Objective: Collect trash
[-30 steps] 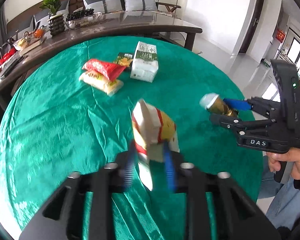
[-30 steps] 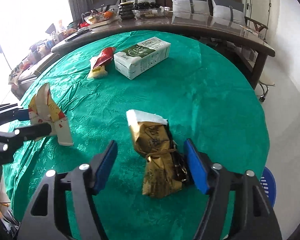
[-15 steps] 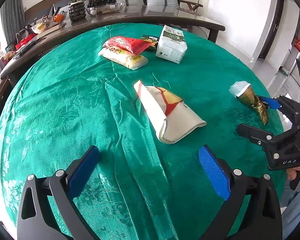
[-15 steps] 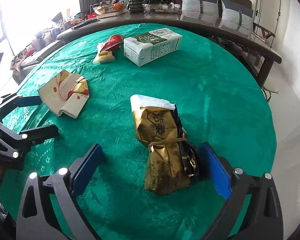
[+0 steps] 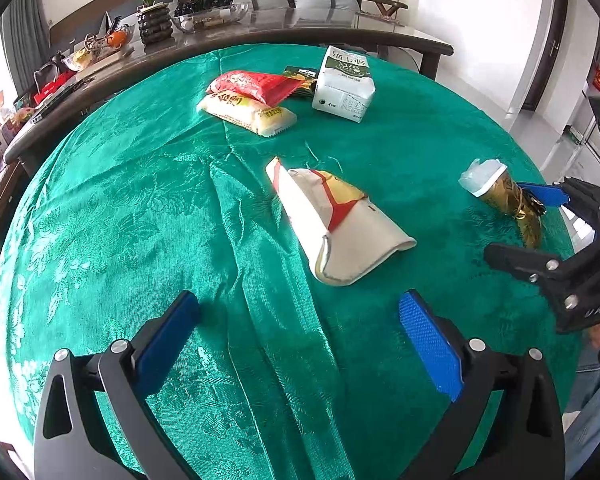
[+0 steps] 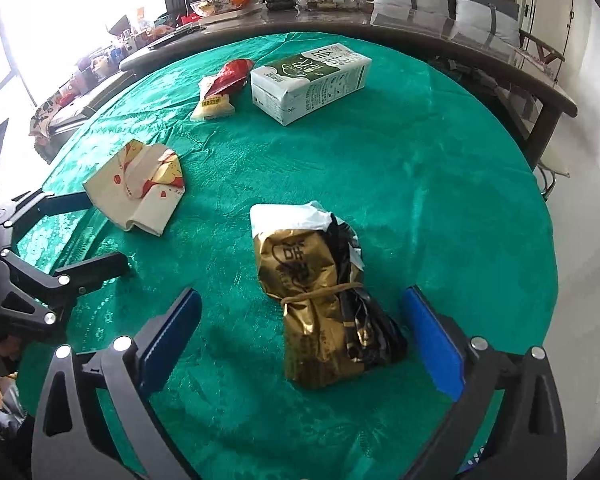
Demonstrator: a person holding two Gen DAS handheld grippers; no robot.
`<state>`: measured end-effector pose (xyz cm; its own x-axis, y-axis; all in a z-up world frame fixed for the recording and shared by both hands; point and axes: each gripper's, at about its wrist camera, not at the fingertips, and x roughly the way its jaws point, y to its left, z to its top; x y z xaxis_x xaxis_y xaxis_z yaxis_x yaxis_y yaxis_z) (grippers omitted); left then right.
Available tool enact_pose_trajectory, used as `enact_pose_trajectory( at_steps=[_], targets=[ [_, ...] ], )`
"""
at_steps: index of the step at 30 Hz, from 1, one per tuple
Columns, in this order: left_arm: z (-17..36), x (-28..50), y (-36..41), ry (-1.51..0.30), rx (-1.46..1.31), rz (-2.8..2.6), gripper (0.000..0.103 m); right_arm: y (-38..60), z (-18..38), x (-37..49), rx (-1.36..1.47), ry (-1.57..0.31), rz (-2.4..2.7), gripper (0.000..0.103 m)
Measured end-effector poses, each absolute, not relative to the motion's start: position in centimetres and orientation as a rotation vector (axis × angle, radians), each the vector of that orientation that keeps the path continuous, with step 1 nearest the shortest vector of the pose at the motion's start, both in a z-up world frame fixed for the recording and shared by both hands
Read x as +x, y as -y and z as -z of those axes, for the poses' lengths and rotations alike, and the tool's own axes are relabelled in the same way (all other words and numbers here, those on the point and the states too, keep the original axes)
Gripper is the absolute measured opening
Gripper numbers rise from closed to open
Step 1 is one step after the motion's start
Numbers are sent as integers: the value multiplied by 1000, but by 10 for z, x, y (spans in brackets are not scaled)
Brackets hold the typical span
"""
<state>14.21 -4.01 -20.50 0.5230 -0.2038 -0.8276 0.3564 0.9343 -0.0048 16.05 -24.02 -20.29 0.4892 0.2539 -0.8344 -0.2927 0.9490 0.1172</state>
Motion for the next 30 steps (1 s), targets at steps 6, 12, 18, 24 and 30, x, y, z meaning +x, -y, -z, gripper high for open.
enact_pose_trajectory(
  at_steps=[6, 12, 18, 24, 30],
  targets=[
    [190, 143, 38, -955, 34, 424, 99, 256, 186, 158, -49, -1007, -399, 80],
    [183, 157, 66, -951, 100, 350, 94, 254, 188, 157, -68, -1018, -409, 73],
    [169, 150, 45, -926, 21, 355, 77, 255, 181, 155, -82, -993, -415, 73],
    [177, 159, 44, -972, 30, 355, 51, 251, 184, 159, -101, -1001, -411, 68],
    [176, 160, 45, -977, 43, 367, 7, 250, 192, 162, -87, -1026, -434, 38]
  ],
)
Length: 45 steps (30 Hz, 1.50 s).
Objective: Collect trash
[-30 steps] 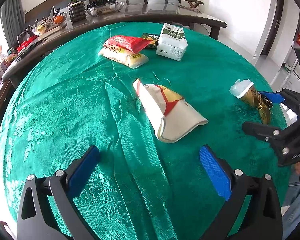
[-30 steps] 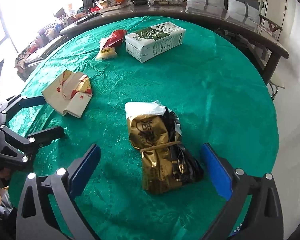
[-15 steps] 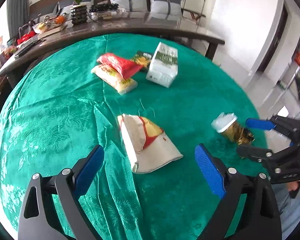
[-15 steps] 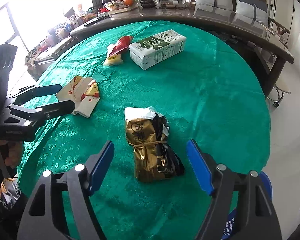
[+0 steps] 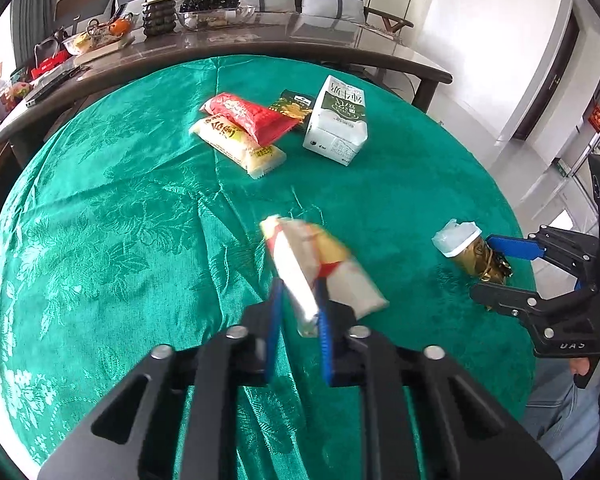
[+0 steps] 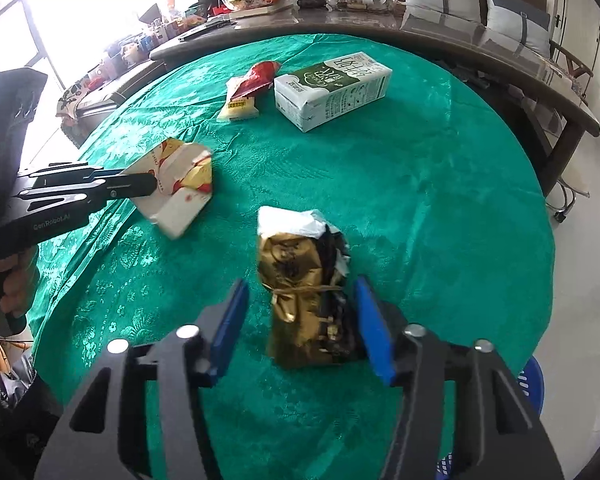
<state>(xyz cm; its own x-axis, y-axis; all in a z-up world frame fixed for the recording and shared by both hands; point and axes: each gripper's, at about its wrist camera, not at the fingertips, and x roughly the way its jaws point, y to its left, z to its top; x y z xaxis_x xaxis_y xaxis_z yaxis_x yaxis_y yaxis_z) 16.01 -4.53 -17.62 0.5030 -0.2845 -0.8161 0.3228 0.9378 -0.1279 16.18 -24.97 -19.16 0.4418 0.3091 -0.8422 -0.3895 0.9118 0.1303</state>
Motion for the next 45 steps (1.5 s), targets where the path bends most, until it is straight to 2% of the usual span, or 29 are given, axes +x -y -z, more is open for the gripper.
enact_pose_trajectory(
  at_steps=[2, 12, 19, 26, 36, 45],
  targets=[
    [173, 158, 46, -964, 40, 384, 4, 253, 188, 161, -61, -1026, -424, 35],
    [143, 143, 68, -903, 38, 460, 3, 277, 176, 155, 39, -997, -381, 35],
    [137, 129, 137, -897, 124, 579, 3, 340, 159, 146, 187, -976, -292, 35],
    [133, 120, 237, -906, 176, 754, 3, 440, 149, 119, 199, -1011, -90, 35],
    [173, 114, 382, -996, 272, 878, 3, 555, 203, 95, 324, -1094, 131, 35],
    [220, 124, 439, -1054, 314, 883, 4, 581, 218, 96, 387, -1098, 137, 36]
  ],
)
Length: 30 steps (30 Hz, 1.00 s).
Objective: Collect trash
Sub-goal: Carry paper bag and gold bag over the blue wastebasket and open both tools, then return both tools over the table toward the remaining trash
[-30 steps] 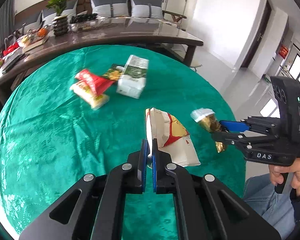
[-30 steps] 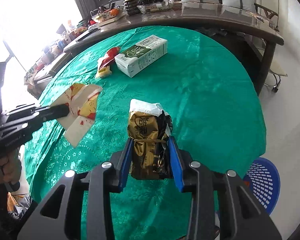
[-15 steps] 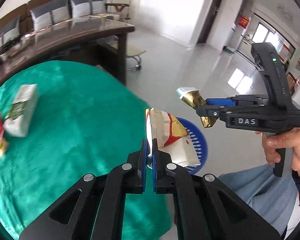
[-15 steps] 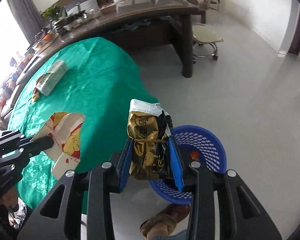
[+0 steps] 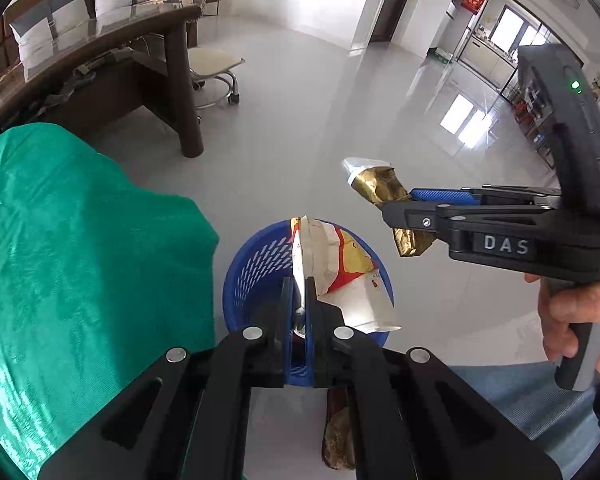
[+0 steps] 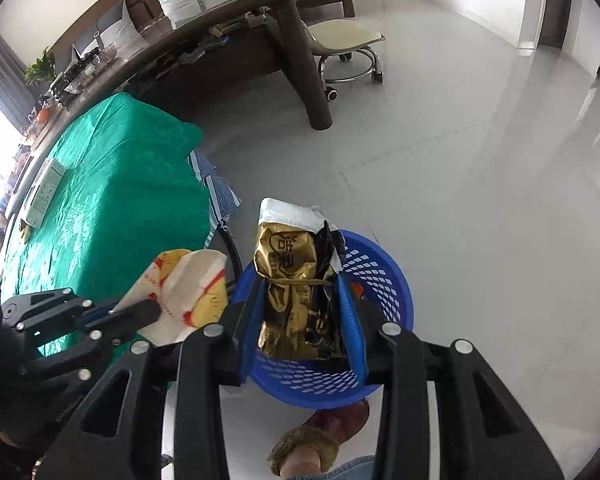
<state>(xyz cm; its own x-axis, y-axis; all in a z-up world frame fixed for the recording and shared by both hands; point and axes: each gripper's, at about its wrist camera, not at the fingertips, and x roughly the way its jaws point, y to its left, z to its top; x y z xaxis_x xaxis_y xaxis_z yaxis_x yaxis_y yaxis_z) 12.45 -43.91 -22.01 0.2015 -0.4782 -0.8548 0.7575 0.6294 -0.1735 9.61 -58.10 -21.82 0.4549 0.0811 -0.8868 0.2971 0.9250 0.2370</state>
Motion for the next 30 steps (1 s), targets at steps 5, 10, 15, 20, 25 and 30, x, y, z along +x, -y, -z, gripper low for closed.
enact_pose_trajectory(
  at_steps=[5, 10, 15, 20, 25, 30],
  targets=[
    [241, 132, 457, -1067, 334, 877, 5, 594, 225, 97, 415, -1085, 148, 43],
    [250, 129, 467, -1045, 328, 873, 63, 606, 219, 92, 459, -1035, 164, 63],
    [227, 119, 460, -924, 309, 846, 93, 604, 200, 86, 443, -961, 187, 79],
    [187, 100, 432, -764, 298, 819, 98, 592, 183, 88, 390, -898, 206, 89],
    [167, 87, 385, -740, 237, 830, 98, 564, 166, 91, 272, -830, 203, 98],
    [164, 90, 327, -794, 265, 757, 98, 517, 162, 102, 120, -830, 240, 98]
  ],
)
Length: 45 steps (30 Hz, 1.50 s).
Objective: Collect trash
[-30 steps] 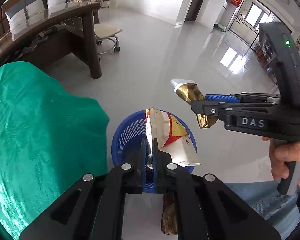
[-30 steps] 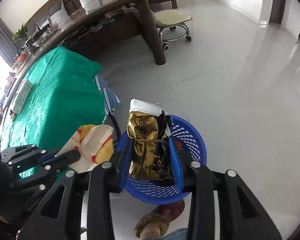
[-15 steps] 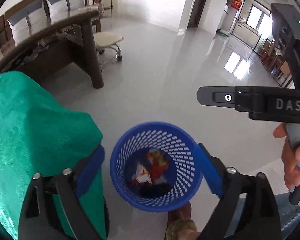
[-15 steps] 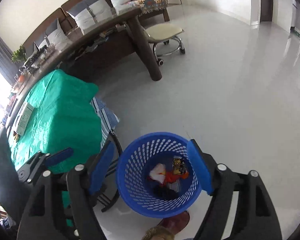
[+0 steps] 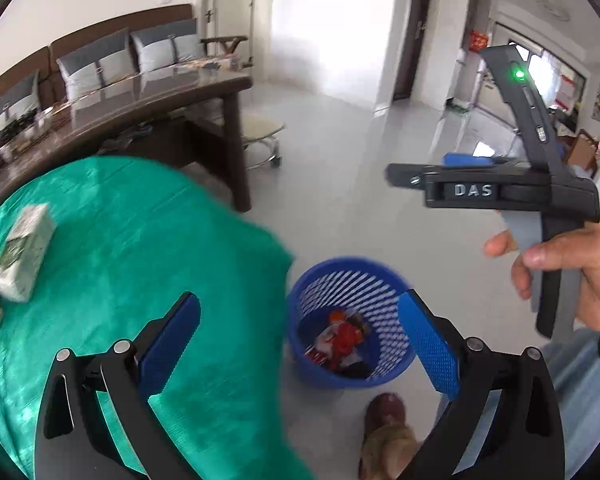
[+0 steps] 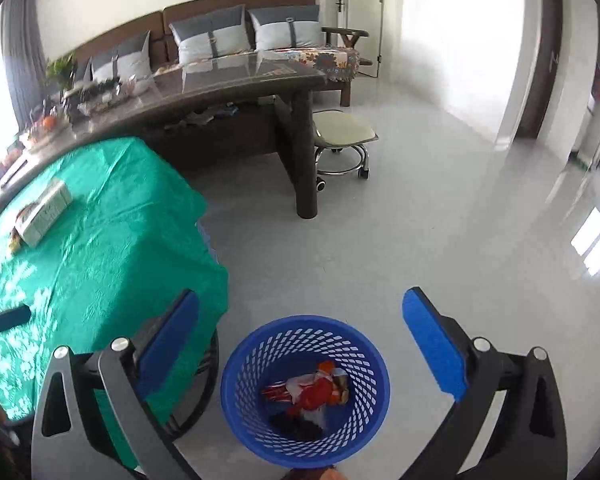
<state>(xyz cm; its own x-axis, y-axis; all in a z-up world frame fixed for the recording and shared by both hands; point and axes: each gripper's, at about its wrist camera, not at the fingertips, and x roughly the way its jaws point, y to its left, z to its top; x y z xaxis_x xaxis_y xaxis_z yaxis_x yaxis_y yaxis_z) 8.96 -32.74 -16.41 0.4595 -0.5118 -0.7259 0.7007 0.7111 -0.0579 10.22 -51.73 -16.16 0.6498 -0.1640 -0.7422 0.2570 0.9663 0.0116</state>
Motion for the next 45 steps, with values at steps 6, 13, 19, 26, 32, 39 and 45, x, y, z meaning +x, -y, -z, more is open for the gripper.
enact_pose_trajectory(
  at_steps=[6, 13, 19, 26, 32, 39, 45],
  targets=[
    [176, 120, 223, -891, 206, 508, 98, 444, 163, 123, 58, -847, 99, 98],
    [176, 146, 112, -866, 220, 221, 98, 332, 166, 157, 95, -890, -118, 98],
    [187, 162, 50, -919, 117, 125, 98, 247, 189, 180, -19, -934, -213, 98],
    [187, 203, 47, -931, 82, 133, 98, 215, 211, 188, -83, -966, -239, 98],
    [190, 272, 64, -924, 16, 88, 98, 216, 217, 181, -99, -962, -252, 98],
    [204, 303, 69, -952, 86, 0, 99, 231, 214, 182, -72, -965, -237, 98],
    [201, 290, 31, -955, 76, 19, 99, 238, 212, 195, -34, -984, -227, 98]
  ],
)
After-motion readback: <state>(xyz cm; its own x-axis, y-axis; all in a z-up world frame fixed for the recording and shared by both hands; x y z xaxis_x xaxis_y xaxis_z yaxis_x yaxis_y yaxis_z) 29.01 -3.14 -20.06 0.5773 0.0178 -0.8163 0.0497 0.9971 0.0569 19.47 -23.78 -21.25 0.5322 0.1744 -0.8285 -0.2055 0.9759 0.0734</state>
